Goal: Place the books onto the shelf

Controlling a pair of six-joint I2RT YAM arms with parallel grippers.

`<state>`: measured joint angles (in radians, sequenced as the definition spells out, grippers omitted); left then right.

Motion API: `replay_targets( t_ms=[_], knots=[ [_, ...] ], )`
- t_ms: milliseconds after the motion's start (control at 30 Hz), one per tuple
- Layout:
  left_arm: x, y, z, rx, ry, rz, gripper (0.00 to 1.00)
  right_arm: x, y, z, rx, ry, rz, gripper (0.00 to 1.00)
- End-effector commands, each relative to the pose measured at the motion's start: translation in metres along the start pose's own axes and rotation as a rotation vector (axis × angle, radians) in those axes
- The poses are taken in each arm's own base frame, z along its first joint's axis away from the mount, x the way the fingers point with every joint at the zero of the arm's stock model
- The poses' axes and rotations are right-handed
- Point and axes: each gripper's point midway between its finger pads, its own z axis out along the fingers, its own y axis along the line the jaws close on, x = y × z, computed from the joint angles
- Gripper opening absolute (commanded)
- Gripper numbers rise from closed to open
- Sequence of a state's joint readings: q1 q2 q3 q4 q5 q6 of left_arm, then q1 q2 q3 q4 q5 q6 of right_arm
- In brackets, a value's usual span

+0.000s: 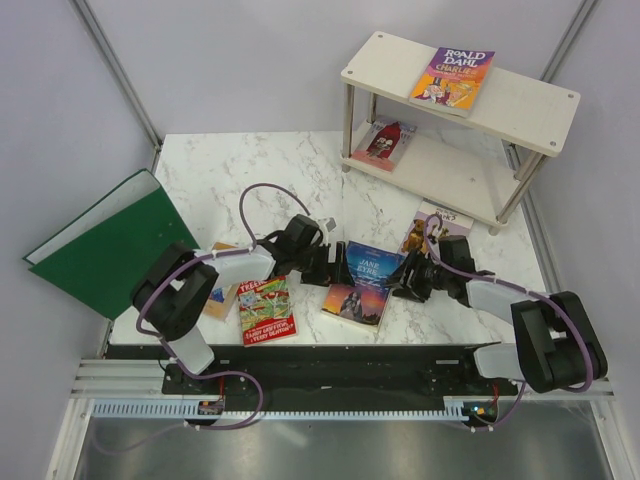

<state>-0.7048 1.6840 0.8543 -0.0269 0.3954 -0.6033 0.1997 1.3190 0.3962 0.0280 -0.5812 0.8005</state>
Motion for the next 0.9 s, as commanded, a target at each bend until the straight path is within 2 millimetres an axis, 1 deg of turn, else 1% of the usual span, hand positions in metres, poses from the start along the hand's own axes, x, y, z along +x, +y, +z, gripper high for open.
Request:
replay_targets(
  t_ms=[0,33,67,133,233,333,433,500,567,667,700,733,767,800,833,867],
  knots=[
    [0.000,-0.009,0.006,0.020,0.020,-0.015,0.92,-0.005,0.049,0.001,-0.161,-0.024,-0.071,0.59],
    [0.000,-0.009,0.007,0.019,0.023,-0.015,0.92,-0.003,0.062,0.001,-0.184,-0.024,-0.100,0.59],
    [0.000,-0.010,0.007,0.021,0.022,-0.015,0.92,-0.002,0.071,-0.001,-0.200,-0.027,-0.107,0.59],
    [0.001,-0.010,0.009,0.020,0.029,-0.015,0.92,0.000,0.094,-0.007,-0.246,-0.037,-0.149,0.59],
    [0.002,-0.011,0.009,0.020,0.031,-0.015,0.92,0.002,0.114,-0.011,-0.279,-0.048,-0.174,0.59],
    [0.002,-0.012,0.009,0.022,0.031,-0.013,0.92,0.005,0.121,-0.010,-0.291,-0.049,-0.182,0.59],
    [0.002,-0.012,0.009,0.019,0.031,-0.014,0.92,0.009,0.113,-0.001,-0.259,-0.034,-0.185,0.59],
    [0.002,-0.012,0.009,0.021,0.032,-0.012,0.92,0.011,0.099,0.009,-0.207,-0.018,-0.168,0.59],
    [0.002,-0.012,0.009,0.019,0.032,-0.013,0.92,0.018,0.084,0.019,-0.153,0.018,-0.149,0.59],
    [0.002,-0.011,0.009,0.017,0.034,-0.012,0.92,0.024,0.073,0.028,-0.110,0.042,-0.137,0.57],
    [0.003,-0.012,0.009,0.016,0.036,-0.010,0.92,0.024,0.072,0.029,-0.104,0.043,-0.135,0.54],
    [0.002,-0.011,0.008,0.013,0.032,-0.011,0.92,0.026,0.072,0.031,-0.102,0.050,-0.144,0.39],
    [0.001,-0.010,0.007,0.005,0.026,-0.008,0.92,0.026,0.072,0.032,-0.101,0.051,-0.146,0.30],
    [-0.002,-0.011,0.003,-0.003,0.010,-0.003,0.91,0.024,0.077,0.031,-0.115,0.047,-0.157,0.21],
    [-0.003,-0.010,0.000,-0.013,-0.003,-0.001,0.92,0.023,0.081,0.030,-0.127,0.044,-0.166,0.07],
    [-0.007,-0.008,-0.004,-0.031,-0.028,0.014,0.93,0.021,0.087,0.027,-0.145,0.035,-0.190,0.02]
  ],
)
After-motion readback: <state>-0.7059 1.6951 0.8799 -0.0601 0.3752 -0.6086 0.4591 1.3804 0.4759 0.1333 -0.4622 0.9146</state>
